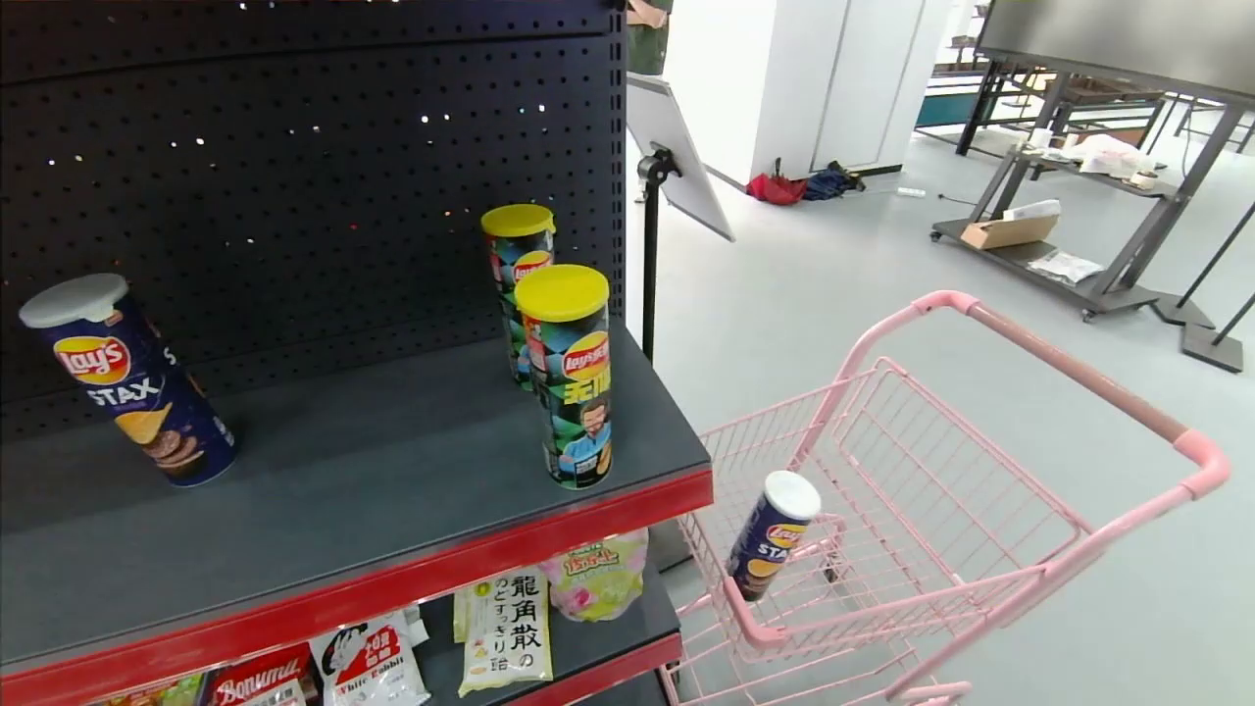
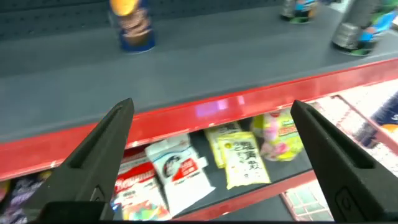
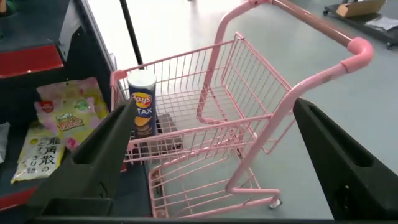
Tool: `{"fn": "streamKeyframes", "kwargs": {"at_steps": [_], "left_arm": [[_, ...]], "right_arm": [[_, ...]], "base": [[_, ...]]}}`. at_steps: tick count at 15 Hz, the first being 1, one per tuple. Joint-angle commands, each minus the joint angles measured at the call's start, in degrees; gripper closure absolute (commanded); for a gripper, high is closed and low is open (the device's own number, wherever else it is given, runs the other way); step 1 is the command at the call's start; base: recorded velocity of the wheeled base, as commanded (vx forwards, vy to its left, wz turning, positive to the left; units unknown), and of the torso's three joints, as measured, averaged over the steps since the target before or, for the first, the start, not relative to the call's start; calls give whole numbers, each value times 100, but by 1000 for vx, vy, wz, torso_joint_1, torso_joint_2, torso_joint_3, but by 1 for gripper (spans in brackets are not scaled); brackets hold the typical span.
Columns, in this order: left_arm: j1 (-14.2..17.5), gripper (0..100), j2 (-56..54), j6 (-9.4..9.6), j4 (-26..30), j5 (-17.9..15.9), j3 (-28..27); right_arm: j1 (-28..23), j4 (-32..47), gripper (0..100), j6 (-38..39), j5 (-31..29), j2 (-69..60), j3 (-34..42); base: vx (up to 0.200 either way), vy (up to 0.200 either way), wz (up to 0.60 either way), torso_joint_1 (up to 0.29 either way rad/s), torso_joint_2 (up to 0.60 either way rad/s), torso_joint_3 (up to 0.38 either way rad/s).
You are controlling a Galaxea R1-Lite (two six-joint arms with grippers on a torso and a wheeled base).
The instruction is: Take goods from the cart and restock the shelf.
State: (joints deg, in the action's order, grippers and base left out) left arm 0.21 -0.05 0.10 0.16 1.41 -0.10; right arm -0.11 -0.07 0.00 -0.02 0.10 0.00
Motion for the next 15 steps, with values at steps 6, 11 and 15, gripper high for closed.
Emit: {"fn": "streamKeyframes", "kwargs": {"at_steps": [6, 11, 15], "left_arm": [[6, 0, 5, -1, 2, 8, 1], [6, 0, 5, -10, 2, 8, 1], [6, 0, 5, -1, 2, 8, 1]], "right_arm": [[2, -1, 0, -9, -33, -1, 0], [2, -1, 0, 0, -33, -1, 0], [2, -1, 0, -9, -33, -1, 0]], "base": [[0, 0, 0, -43, 94, 54], [0, 0, 0, -136, 345, 200], [0, 0, 0, -138, 366, 219]]}}
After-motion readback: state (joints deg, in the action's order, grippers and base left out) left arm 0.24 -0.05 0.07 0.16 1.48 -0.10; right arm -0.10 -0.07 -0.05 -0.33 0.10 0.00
